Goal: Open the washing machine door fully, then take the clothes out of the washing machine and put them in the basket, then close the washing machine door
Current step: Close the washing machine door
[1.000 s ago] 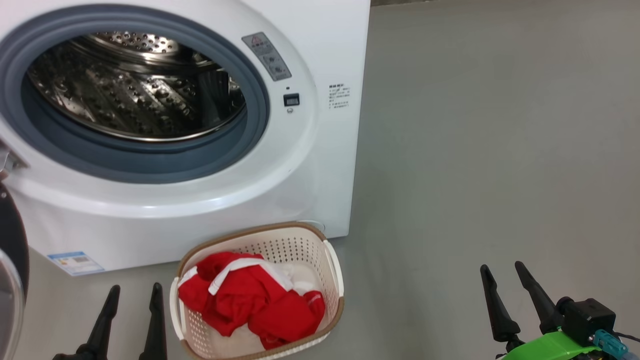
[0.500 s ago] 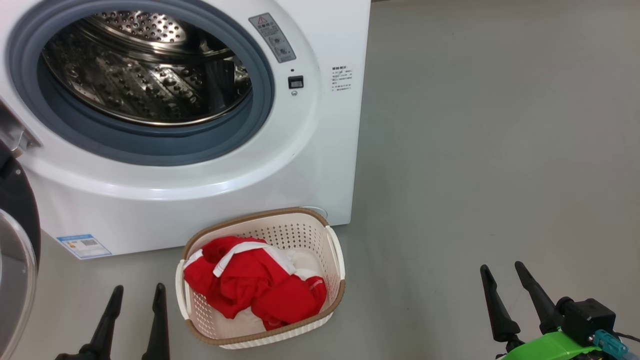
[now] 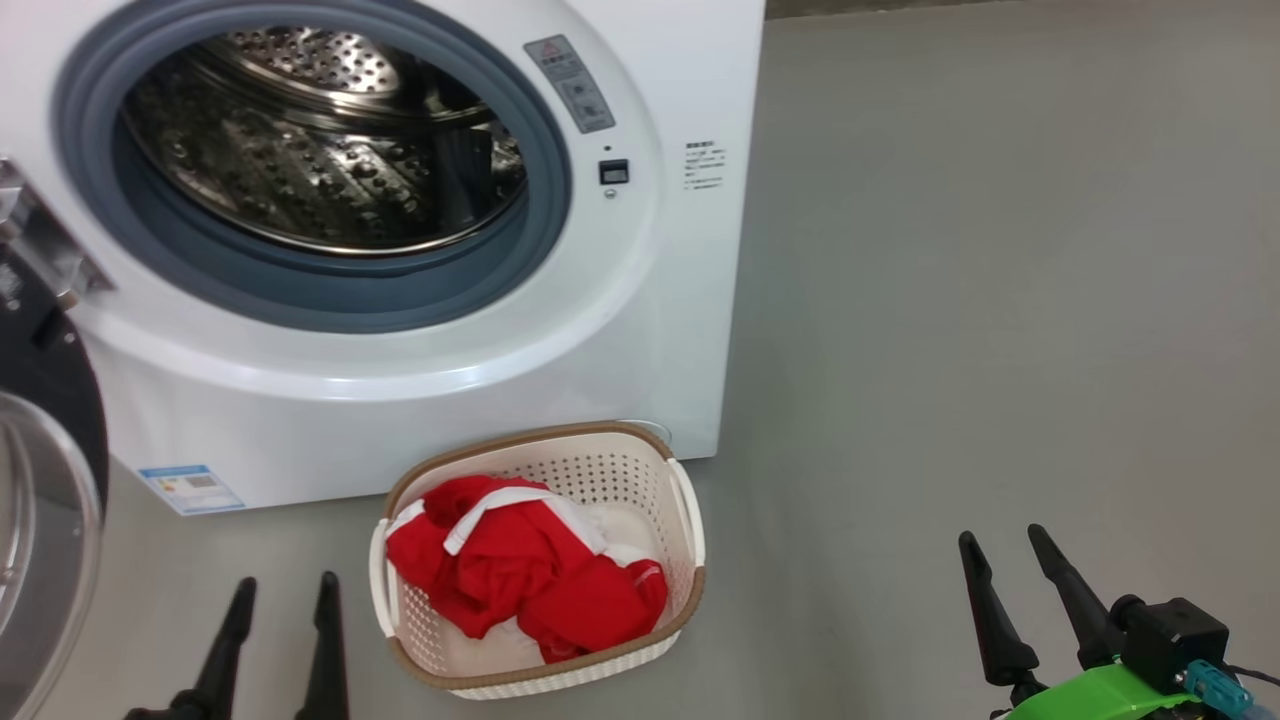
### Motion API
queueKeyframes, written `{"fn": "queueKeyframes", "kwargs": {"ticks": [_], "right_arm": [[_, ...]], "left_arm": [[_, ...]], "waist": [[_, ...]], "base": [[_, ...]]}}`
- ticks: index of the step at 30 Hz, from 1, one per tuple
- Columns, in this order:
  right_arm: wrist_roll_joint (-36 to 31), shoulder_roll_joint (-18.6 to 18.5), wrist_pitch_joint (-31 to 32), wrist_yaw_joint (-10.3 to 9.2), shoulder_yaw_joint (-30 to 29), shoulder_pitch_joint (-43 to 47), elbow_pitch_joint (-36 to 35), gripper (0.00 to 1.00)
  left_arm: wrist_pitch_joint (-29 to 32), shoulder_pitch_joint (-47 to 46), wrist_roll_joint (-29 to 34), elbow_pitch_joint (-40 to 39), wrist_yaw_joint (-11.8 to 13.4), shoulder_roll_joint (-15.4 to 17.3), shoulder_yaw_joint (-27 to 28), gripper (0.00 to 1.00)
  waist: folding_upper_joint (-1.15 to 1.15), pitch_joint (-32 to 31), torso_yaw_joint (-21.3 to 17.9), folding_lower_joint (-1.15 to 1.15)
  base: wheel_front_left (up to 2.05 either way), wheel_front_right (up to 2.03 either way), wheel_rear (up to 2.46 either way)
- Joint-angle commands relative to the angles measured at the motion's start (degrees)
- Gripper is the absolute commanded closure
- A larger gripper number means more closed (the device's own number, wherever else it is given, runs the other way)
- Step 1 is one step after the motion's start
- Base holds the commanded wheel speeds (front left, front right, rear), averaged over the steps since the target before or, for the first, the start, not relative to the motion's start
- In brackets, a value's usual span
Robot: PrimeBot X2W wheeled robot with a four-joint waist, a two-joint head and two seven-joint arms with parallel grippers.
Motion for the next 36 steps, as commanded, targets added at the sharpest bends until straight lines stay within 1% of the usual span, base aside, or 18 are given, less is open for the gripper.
{"fn": "queueKeyframes", "kwargs": {"ticks": [1, 8, 15, 21, 26, 32, 36], "right_arm": [[-0.4, -1.0, -0.4, 0.36, 1.9, -0.9, -1.1, 0.00], [-0.2, -1.2, -0.4, 0.36, 3.0, -0.5, -0.7, 0.00], [-0.1, -1.8, -0.4, 0.36, 4.3, -0.9, -0.3, 0.00], [0.0, -2.2, -0.4, 0.36, 5.3, -1.2, 0.1, 0.00], [0.3, -2.6, -0.4, 0.36, 6.5, -1.3, 0.5, 0.00], [0.6, -2.6, -0.4, 0.36, 8.2, -1.6, 0.9, 0.00], [0.8, -2.4, -0.4, 0.36, 9.9, -2.4, 1.3, 0.00]], "left_arm": [[-0.3, -1.5, -0.5, -1.0, 0.4, 0.3, 1.1, 0.00], [-0.3, -0.6, -2.7, -0.5, 2.3, 0.3, -1.2, 0.00], [-0.3, 0.1, -4.6, 0.0, 3.9, 0.3, -2.5, 0.00], [-0.3, 0.8, -5.6, 0.7, 4.7, 0.3, -3.7, 0.00], [-0.3, 1.3, -6.4, 1.2, 5.3, 0.3, -4.8, 0.00], [-0.3, 1.6, -7.5, 1.6, 5.9, 0.3, -5.2, 0.00], [-0.3, 2.0, -8.0, 1.4, 6.4, 0.3, -4.8, 0.00]], "waist": [[0.00, -0.3, 1.0, 0.00], [0.00, -0.6, 5.9, 0.00], [0.00, -0.5, 12.8, 0.00], [0.00, -1.1, 18.7, 0.00], [0.00, -1.7, 23.0, 0.00], [0.00, -2.2, 26.8, 0.00], [0.00, -2.0, 27.5, 0.00]], "base": [[0.00, 0.00, 0.00], [0.00, 0.00, 0.00], [0.00, 0.00, 0.00], [0.00, 0.00, 0.00], [0.00, 0.00, 0.00], [0.00, 0.00, 0.00], [0.00, 0.00, 0.00]]}}
